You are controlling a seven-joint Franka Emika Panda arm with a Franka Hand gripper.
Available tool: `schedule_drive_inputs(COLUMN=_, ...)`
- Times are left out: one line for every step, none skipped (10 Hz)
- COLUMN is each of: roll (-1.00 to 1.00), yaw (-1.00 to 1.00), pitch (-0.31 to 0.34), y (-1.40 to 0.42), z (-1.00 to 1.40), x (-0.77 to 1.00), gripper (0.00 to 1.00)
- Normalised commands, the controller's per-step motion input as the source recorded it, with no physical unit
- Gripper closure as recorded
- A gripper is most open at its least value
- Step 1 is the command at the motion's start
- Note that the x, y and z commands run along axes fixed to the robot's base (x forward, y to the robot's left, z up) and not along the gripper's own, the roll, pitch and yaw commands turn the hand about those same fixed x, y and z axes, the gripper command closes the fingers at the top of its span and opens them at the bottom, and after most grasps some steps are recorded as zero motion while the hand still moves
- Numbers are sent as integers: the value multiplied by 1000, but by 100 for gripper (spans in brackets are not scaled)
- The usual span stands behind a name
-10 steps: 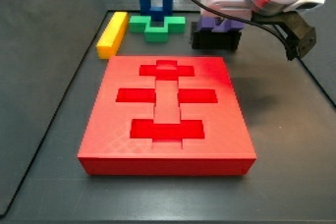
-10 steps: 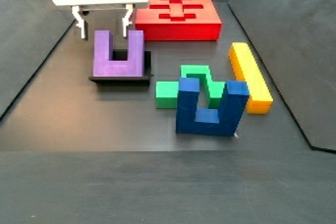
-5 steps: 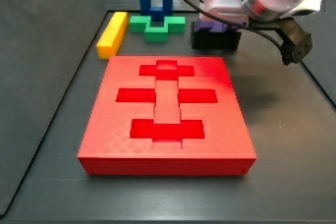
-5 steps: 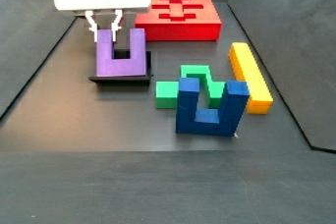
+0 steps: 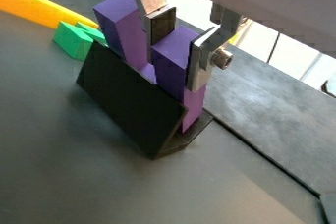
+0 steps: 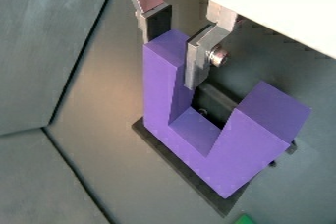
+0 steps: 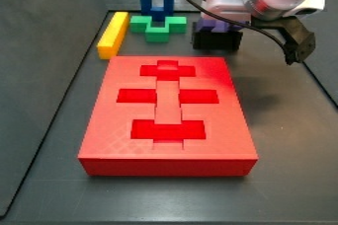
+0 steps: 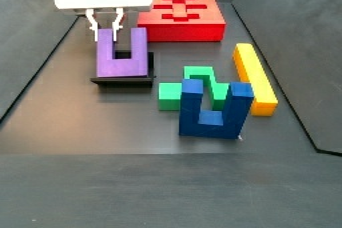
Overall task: Pick up the purple object. Move up. Place the purple object on the fixture. Regrasp the purple object. Move to above the board. Insert the purple object.
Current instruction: Regrasp the purple object.
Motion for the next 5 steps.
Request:
schedule_drive_inputs(roll=0, yaw=0, pitch=0, y=0, z=0, x=0, gripper=100)
schedule_drive_inputs(roll=0, yaw=0, pitch=0, y=0, z=0, x=0, gripper=100)
schedule_drive_inputs(roll=0, yaw=0, pitch=0, y=0, z=0, x=0, gripper=100)
schedule_drive_inputs(roll=0, yaw=0, pitch=0, y=0, z=0, x=0, gripper=100)
schedule_drive_inputs(roll=0, yaw=0, pitch=0, y=0, z=0, x=0, gripper=100)
